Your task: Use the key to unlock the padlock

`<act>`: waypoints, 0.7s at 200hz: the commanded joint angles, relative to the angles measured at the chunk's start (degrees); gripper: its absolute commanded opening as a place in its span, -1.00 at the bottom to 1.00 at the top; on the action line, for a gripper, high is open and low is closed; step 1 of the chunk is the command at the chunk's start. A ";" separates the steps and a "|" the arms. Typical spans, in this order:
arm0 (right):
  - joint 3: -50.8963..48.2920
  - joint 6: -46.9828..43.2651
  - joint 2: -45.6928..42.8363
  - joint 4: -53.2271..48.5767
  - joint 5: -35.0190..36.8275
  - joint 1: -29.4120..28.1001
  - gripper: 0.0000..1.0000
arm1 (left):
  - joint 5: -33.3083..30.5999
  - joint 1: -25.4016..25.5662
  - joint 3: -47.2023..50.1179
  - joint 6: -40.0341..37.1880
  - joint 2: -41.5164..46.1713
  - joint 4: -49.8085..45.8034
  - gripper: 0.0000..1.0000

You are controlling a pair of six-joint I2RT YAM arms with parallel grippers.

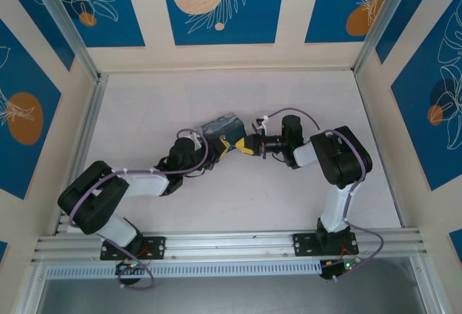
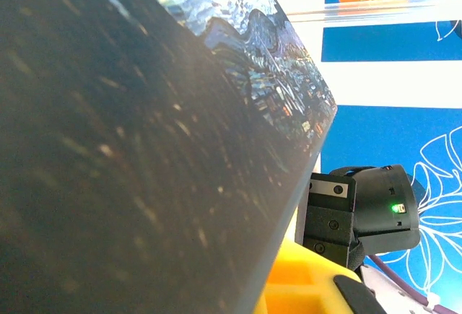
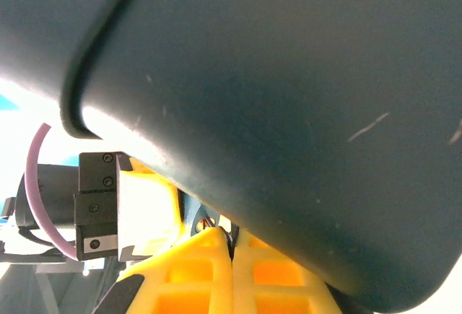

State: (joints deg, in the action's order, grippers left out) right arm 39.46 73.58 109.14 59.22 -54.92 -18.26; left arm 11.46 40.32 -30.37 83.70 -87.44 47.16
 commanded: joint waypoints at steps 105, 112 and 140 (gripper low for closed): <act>0.94 10.71 2.73 9.90 2.16 -3.60 -1.00 | 4.77 3.83 -3.70 1.30 -0.87 15.32 -1.00; 0.77 10.34 2.21 9.23 2.35 -3.95 -1.00 | 4.69 3.82 -3.73 1.20 -1.02 15.09 -1.00; 0.91 9.89 1.28 8.13 2.96 -4.41 -1.00 | 4.78 3.96 -4.06 1.34 -2.14 15.11 -1.00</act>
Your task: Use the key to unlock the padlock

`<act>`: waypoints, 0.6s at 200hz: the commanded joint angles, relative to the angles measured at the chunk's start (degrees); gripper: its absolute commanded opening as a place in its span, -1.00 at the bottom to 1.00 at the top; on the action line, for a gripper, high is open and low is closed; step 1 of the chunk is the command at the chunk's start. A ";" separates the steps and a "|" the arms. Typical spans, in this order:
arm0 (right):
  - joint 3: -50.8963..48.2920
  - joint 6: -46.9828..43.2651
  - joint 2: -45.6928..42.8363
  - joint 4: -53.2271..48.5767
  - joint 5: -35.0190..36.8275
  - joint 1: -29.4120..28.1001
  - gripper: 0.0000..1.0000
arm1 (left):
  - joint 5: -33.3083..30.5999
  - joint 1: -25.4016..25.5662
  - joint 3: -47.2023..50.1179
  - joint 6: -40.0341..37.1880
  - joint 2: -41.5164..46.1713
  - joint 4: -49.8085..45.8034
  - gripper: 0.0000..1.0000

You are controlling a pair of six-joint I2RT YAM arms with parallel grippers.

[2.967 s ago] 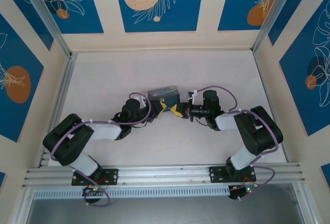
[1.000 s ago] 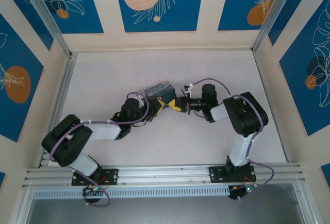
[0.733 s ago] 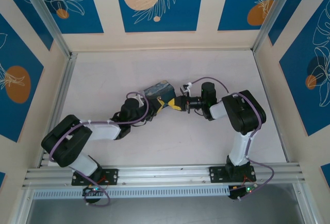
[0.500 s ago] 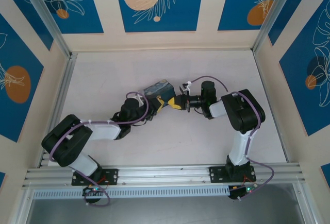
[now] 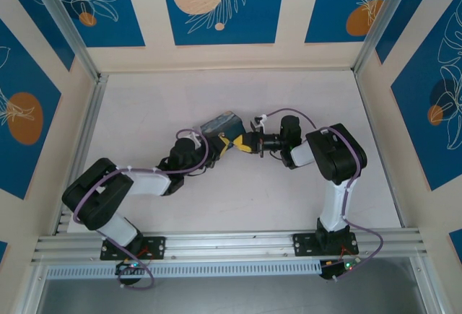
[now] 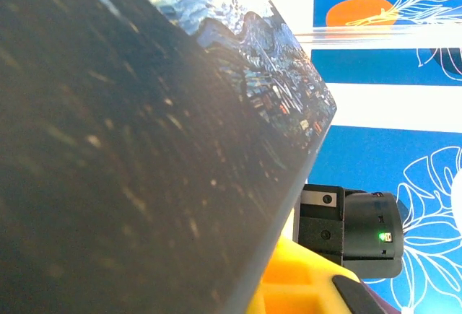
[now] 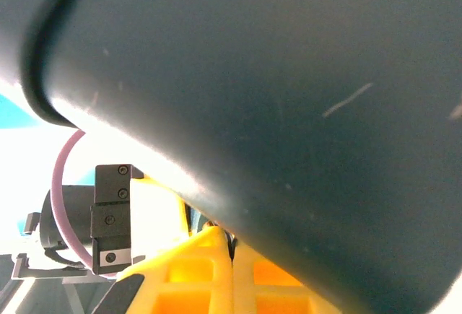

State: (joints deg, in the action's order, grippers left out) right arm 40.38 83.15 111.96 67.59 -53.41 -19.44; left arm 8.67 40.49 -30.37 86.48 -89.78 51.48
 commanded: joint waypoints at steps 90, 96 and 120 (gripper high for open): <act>2.97 0.89 -0.91 -2.33 3.18 -3.44 -0.90 | 6.98 4.42 -3.37 -1.44 -3.47 11.16 -1.00; 2.68 0.87 -0.90 -2.42 3.31 -3.18 -0.80 | 6.26 4.35 -2.96 -1.69 -3.55 10.54 -1.00; 0.93 0.86 -1.69 -2.54 4.08 -1.83 -0.38 | 3.44 4.41 -1.33 -2.88 -3.95 9.80 -1.00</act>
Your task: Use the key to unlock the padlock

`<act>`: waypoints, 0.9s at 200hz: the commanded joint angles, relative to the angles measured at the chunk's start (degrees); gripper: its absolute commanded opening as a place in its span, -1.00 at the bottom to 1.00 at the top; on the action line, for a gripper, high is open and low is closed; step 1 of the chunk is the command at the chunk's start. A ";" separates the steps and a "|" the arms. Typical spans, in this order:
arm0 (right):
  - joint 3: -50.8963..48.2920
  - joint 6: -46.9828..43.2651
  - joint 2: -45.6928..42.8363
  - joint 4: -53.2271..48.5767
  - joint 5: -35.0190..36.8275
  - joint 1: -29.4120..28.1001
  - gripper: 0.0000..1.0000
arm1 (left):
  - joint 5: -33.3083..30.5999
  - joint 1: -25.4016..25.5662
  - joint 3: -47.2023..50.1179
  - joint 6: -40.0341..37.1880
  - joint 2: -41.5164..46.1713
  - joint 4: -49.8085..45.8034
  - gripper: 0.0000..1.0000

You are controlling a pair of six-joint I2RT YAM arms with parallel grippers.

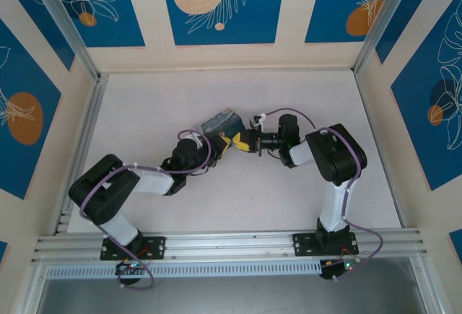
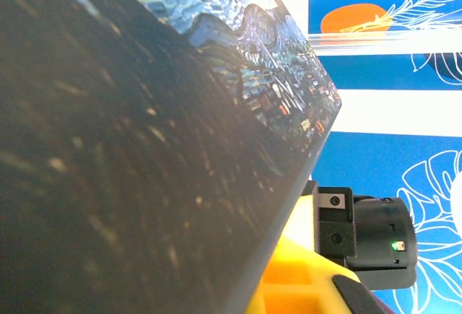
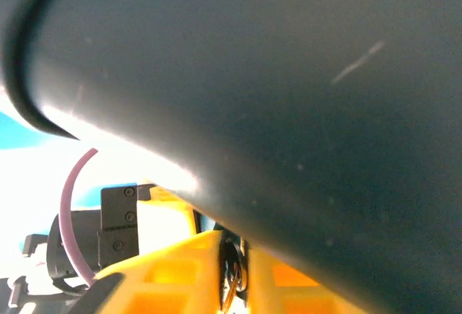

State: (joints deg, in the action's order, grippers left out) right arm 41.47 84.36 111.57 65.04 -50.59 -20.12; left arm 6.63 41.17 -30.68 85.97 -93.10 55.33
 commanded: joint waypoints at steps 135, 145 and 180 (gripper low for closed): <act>-7.25 -34.47 -29.18 -53.56 14.21 4.08 0.34 | 5.02 2.65 -0.76 -5.06 -4.58 2.50 -1.00; -5.49 -39.78 -31.57 -60.03 17.72 3.34 0.33 | 5.75 2.53 -1.05 -5.32 -4.33 1.19 -1.00; -0.26 -54.18 -35.09 -73.07 33.14 -2.24 0.21 | 8.58 2.10 -2.48 -6.32 -3.30 -3.91 -1.00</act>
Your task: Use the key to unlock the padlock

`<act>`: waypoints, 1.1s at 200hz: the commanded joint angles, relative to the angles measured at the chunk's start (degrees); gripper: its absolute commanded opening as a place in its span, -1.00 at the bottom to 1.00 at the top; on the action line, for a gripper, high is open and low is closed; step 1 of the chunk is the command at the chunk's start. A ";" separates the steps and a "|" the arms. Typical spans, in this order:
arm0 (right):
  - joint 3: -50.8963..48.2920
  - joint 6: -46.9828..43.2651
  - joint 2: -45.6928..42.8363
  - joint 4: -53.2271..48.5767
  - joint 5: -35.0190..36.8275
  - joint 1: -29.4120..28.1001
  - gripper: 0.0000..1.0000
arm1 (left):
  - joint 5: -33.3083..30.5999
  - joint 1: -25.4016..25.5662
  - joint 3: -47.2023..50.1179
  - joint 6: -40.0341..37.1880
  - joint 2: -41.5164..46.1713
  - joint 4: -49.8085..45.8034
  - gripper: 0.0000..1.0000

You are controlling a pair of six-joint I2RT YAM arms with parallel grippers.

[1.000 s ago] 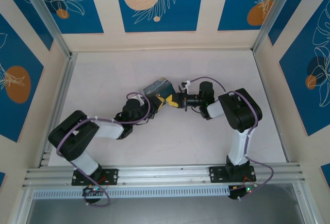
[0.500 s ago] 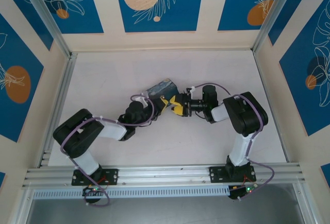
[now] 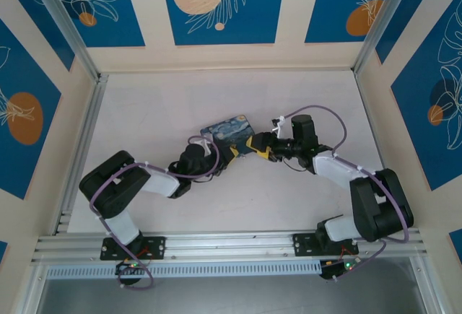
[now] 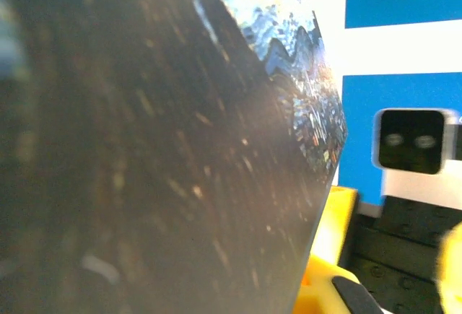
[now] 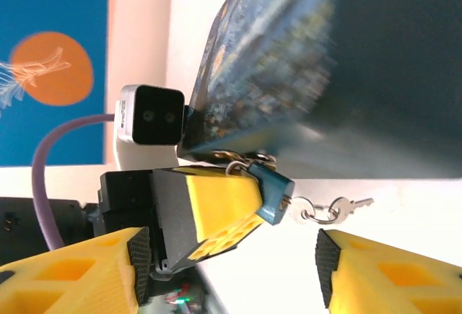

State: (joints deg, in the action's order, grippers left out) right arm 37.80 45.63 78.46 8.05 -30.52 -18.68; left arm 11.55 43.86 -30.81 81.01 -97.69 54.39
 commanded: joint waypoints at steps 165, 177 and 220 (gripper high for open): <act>5.34 -34.65 1.03 -17.22 46.91 -23.38 -0.16 | 11.87 -2.56 -8.92 -4.82 5.93 -20.29 -1.00; 5.61 -34.58 1.64 -17.02 46.96 -23.51 -0.18 | 11.99 -2.63 -9.01 -4.80 5.95 -20.37 -1.00; 7.34 -34.60 3.19 -16.69 47.13 -23.95 -0.23 | 12.13 -2.66 -9.30 -4.81 5.71 -20.51 -1.00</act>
State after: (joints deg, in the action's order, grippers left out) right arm 42.76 12.01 80.99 -9.85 15.11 -42.09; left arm 21.47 41.71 -38.22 77.38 -93.14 33.36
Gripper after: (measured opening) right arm 0.392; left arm 0.064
